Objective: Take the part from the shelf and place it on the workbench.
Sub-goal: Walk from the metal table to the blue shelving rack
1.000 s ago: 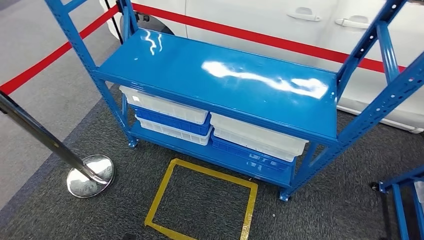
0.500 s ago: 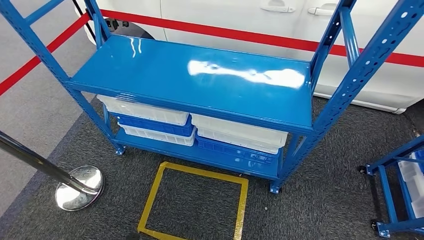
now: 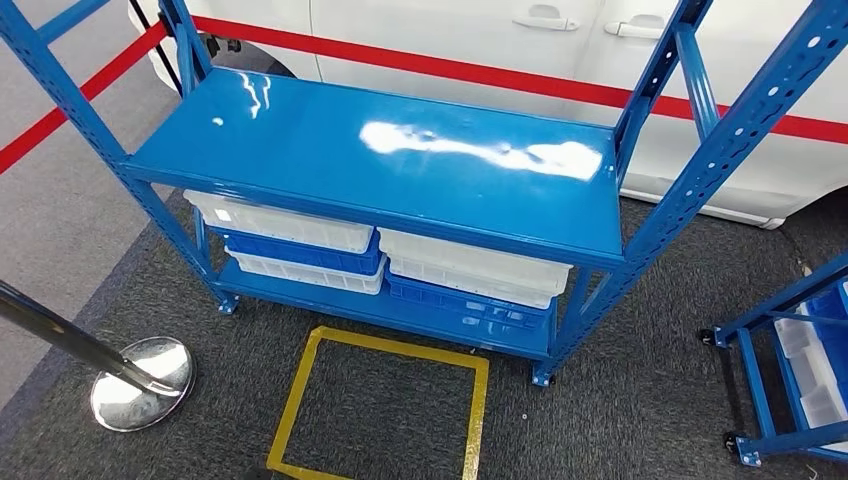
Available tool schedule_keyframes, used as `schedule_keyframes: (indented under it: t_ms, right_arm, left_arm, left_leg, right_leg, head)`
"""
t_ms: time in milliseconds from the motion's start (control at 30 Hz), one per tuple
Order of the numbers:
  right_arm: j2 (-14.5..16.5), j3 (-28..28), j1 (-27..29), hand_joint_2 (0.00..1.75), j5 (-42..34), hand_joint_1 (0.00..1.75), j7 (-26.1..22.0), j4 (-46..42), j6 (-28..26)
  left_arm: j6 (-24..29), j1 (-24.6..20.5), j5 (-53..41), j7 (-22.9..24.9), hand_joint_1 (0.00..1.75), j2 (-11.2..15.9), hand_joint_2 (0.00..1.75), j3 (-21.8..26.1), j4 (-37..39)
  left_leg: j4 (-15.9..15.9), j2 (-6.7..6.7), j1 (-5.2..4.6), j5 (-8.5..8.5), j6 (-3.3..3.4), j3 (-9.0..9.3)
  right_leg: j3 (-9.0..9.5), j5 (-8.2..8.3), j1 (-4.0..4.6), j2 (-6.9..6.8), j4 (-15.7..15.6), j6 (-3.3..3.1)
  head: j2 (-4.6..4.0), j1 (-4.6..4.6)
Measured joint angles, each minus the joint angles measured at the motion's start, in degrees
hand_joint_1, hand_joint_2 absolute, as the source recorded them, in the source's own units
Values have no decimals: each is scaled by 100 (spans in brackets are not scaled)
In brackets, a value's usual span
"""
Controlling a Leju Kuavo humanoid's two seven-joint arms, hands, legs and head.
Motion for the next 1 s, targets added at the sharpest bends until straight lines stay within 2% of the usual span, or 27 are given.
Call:
schedule_keyframes:
  t_ms: [67, 100, 133, 167, 200, 267, 300, 400, 433, 500, 567, 600, 633, 667, 733, 767, 800, 867, 933, 1000]
  right_arm:
    - [-1, -6, 0, 0, -1, 0, 16, -1, -2]
    - [-1, -14, 0, 0, -2, 0, 38, 0, -3]
    - [-1, -22, 2, 0, -4, 0, 72, 1, -5]
    - [-1, -31, 4, 0, -6, 0, 111, 1, -8]
    - [-1, -39, 5, 0, -8, 0, 152, 1, -15]
    - [-1, -49, 0, 0, -9, 0, 221, 0, -38]
    - [-1, -54, -5, 0, -9, 0, 254, 0, -57]
    - [0, -70, -12, 131, -1, 0, 315, -1, -108]
    - [1, -73, -13, 175, 8, 0, 327, -1, -124]
    - [2, -75, -19, 175, 40, 0, 362, -1, -161]
    - [2, -76, -21, 175, 75, 0, 391, -1, -183]
    - [2, -76, -22, 175, 85, 0, 392, -1, -181]
    - [1, -74, -24, 175, 90, 0, 391, -2, -178]
    - [-1, -63, -28, 175, 83, 0, 389, -7, -172]
    - [-5, 11, -39, 175, 17, 0, 383, -39, -138]
    - [-12, 71, -44, 175, -46, 0, 380, -63, -115]
    - [-23, 139, -47, 175, -123, 0, 377, -89, -94]
    - [-58, 285, -49, 175, -297, 0, 373, -134, -52]
    - [-108, 453, -34, 175, -483, 0, 373, -171, -4]
    - [-164, 635, 6, 175, -674, 0, 373, -193, 40]
  left_arm:
    - [0, 5, 0, 0, 0, -3, 0, 1, 0]
    - [0, 8, -1, 0, 0, -4, 44, 2, 0]
    - [0, 11, -3, 0, 0, -4, 87, 2, 0]
    - [0, 11, -9, 0, 0, -5, 131, 2, 0]
    - [0, 11, -19, 0, 0, -5, 175, 1, 0]
    - [-12, 7, -46, -4, 0, -4, 175, 1, 0]
    - [-31, 5, -64, -14, 0, -4, 175, -1, 0]
    - [-128, -1, -107, -92, 0, -4, 175, -10, 0]
    - [-147, -2, -113, -117, 0, -4, 175, -12, 0]
    - [-156, -2, -120, -143, 0, -3, 175, -14, 0]
    - [-155, 1, -121, -146, 0, -2, 175, -14, 0]
    - [-155, 7, -122, -146, 0, 0, 175, -14, 0]
    - [-155, 17, -117, -146, 0, 4, 175, -17, 0]
    - [-157, 33, -97, -143, 0, 12, 175, -33, 0]
    - [-175, 89, 19, -119, 0, 45, 175, -126, 0]
    - [-192, 119, 112, -96, 0, 67, 175, -197, 0]
    - [-213, 147, 221, -67, 0, 87, 175, -278, 0]
    - [-259, 201, 463, 0, 0, 127, 175, -436, 0]
    - [-307, 259, 721, 74, 0, 165, 175, -597, -2]
    - [-357, 286, 986, 148, 0, 204, 175, -771, -20]
  left_leg:
    - [-52, 45, 21, 38, 72, 4]
    - [-53, 58, 20, 38, 82, 1]
    - [-51, 64, 21, 34, 78, 6]
    - [-46, 65, 24, 27, 69, 15]
    - [-37, 65, 28, 16, 52, 26]
    - [-6, 65, 11, -15, -3, 28]
    - [6, 66, -1, -25, -35, 25]
    - [10, 66, 2, -40, -137, 28]
    - [81, 62, 12, -100, -165, 2]
    - [558, 50, 25, -400, -201, -208]
    - [1341, 46, 23, -762, -214, -576]
    - [1614, 45, 23, -830, -213, -711]
    - [1686, 44, 22, -783, -201, -755]
    - [1519, 43, 19, -628, -177, -686]
    - [724, 35, -6, -215, -93, -325]
    - [369, 35, -23, -85, -58, -167]
    - [141, 35, -43, -22, -34, -68]
    - [36, 40, -69, -11, -16, -34]
    - [-24, 48, -43, 37, 36, -17]
    - [-87, 60, -12, 82, 93, -2]
  right_leg:
    - [-400, -424, -26, -46, 855, 95]
    - [-593, -575, -38, -63, 1246, 125]
    - [-597, -498, -49, -70, 1250, 135]
    - [-485, -323, -61, -81, 1022, 139]
    - [-285, -100, -73, -99, 615, 136]
    - [50, 150, -65, -129, -89, 100]
    - [121, 181, -51, -135, -260, 72]
    - [124, 177, -32, -120, -318, -39]
    - [134, 187, -39, -121, -336, -85]
    - [148, 206, -49, -125, -366, -162]
    - [145, 201, -28, -122, -361, -194]
    - [148, 197, -14, -119, -358, -202]
    - [155, 192, -1, -113, -354, -208]
    - [167, 187, 11, -103, -352, -212]
    - [195, 174, 34, -79, -351, -206]
    - [198, 167, 46, -67, -344, -190]
    - [194, 162, 51, -60, -338, -167]
    - [182, 164, 43, -57, -340, -101]
    - [170, 121, 33, -68, -298, -31]
    - [12, -131, 24, -81, 64, 22]
  head:
    - [-1, 2]
    - [-1, 3]
    - [-1, 4]
    - [0, 4]
    - [0, 5]
    - [1, 4]
    - [1, 3]
    - [1, 1]
    - [1, 0]
    - [0, -2]
    - [0, -2]
    - [0, -3]
    - [0, -2]
    - [0, -3]
    - [0, -1]
    - [0, -1]
    - [0, 0]
    - [1, -2]
    - [1, -2]
    - [0, 2]
